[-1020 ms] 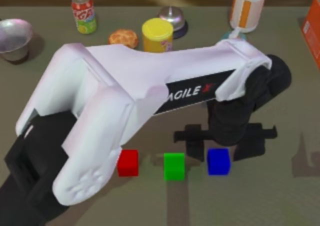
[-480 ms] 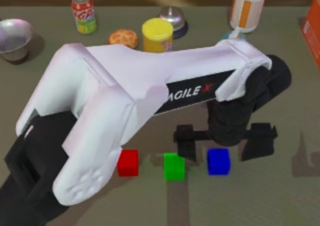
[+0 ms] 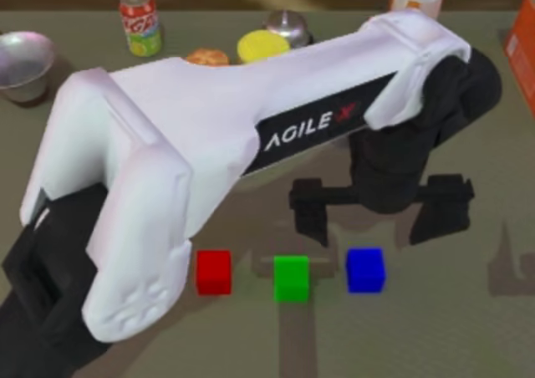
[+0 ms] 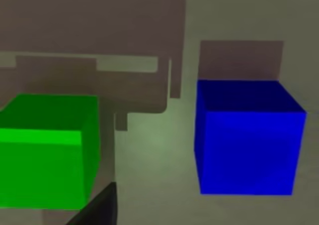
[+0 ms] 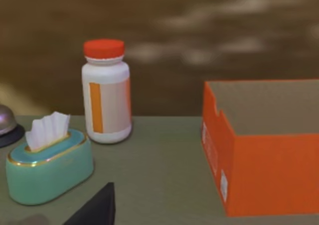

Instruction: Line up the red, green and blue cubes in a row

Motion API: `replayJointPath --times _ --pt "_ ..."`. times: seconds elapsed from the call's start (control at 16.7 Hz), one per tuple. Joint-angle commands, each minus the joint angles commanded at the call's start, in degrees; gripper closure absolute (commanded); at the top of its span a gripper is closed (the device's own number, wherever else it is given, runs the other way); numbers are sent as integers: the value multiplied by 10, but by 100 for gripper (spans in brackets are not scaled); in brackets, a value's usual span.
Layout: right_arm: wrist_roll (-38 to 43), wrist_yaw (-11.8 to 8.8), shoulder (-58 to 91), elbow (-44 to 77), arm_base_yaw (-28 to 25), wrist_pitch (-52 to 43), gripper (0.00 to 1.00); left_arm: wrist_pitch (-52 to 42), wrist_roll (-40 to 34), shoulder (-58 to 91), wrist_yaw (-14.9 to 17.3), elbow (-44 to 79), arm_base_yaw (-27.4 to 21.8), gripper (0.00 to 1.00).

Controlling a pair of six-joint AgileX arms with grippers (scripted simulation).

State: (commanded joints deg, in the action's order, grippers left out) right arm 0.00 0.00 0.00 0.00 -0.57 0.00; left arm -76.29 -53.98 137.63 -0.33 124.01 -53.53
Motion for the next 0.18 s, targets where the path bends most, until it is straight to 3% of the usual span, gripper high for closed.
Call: replayJointPath --times 0.18 --pt "0 0 0 0 0 0 0 -30 1 -6 0 29 3 0"
